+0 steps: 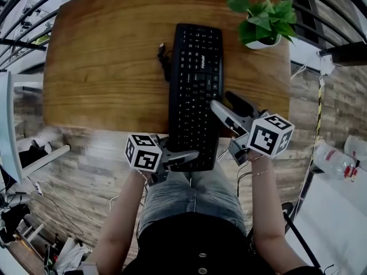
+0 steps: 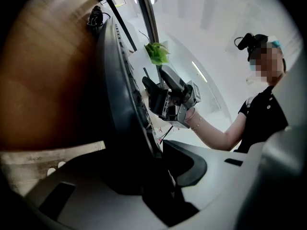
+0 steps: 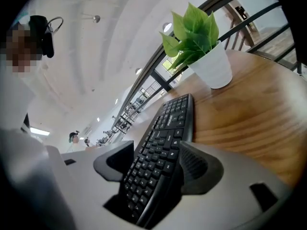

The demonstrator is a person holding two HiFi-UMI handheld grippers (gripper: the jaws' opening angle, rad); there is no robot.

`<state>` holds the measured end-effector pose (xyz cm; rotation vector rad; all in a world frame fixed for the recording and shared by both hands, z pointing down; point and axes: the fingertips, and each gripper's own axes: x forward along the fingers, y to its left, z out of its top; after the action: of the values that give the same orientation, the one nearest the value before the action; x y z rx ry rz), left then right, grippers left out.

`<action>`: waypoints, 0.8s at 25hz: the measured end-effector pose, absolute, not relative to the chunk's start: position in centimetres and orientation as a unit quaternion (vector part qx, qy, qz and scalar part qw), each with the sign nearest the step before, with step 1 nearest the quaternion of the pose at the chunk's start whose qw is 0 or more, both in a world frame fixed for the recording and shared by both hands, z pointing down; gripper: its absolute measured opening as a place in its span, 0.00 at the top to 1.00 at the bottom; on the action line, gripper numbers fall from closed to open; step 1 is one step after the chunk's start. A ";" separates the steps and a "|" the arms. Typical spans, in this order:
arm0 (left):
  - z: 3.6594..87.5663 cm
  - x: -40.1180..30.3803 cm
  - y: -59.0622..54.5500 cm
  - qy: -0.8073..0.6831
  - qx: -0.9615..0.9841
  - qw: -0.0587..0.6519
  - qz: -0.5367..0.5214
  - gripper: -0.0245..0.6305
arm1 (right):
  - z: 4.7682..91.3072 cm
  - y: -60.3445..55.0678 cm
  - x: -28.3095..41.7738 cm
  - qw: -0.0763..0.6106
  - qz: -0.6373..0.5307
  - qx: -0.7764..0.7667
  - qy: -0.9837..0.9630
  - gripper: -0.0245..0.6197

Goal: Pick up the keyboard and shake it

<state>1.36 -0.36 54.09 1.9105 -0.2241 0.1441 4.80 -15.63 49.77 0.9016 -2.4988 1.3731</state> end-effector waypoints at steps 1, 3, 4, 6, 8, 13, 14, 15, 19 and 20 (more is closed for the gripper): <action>54.3 1.5 -0.4 -0.095 0.812 0.574 0.057 0.76 | 49.8 -15.5 4.9 0.070 0.458 0.304 -0.832 0.53; 54.5 1.6 -0.5 -0.092 0.809 0.579 0.048 0.76 | 49.8 -15.1 5.0 0.066 0.457 0.309 -0.832 0.53; 54.6 1.6 -0.5 -0.091 0.809 0.579 0.043 0.76 | 49.8 -14.8 5.0 0.067 0.455 0.310 -0.832 0.53; 54.5 1.6 -0.5 -0.089 0.810 0.578 0.037 0.76 | 49.7 -14.1 5.0 0.070 0.453 0.310 -0.833 0.53; 54.5 1.7 -0.6 -0.087 0.810 0.578 0.034 0.76 | 49.6 -13.5 5.0 0.072 0.453 0.307 -0.834 0.53; 54.6 1.8 -0.7 -0.084 0.805 0.587 0.013 0.76 | 49.3 -12.1 4.5 0.065 0.455 0.298 -0.837 0.53; 54.6 1.9 -0.7 -0.084 0.807 0.584 0.011 0.76 | 49.2 -11.9 4.4 0.065 0.455 0.296 -0.837 0.53; 54.6 1.9 -0.8 -0.086 0.810 0.581 0.011 0.76 | 49.1 -11.7 4.4 0.066 0.454 0.296 -0.838 0.53; 55.1 1.7 -0.9 -0.108 0.813 0.571 0.028 0.69 | 48.6 -11.2 4.1 0.057 0.456 0.292 -0.839 0.53; 55.3 1.6 -0.9 -0.118 0.813 0.570 0.033 0.67 | 48.4 -11.1 4.1 0.055 0.455 0.291 -0.839 0.53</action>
<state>1.56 -0.92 55.31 1.9074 -0.2761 0.0776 4.05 -11.08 48.37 0.8846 -2.5486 1.3824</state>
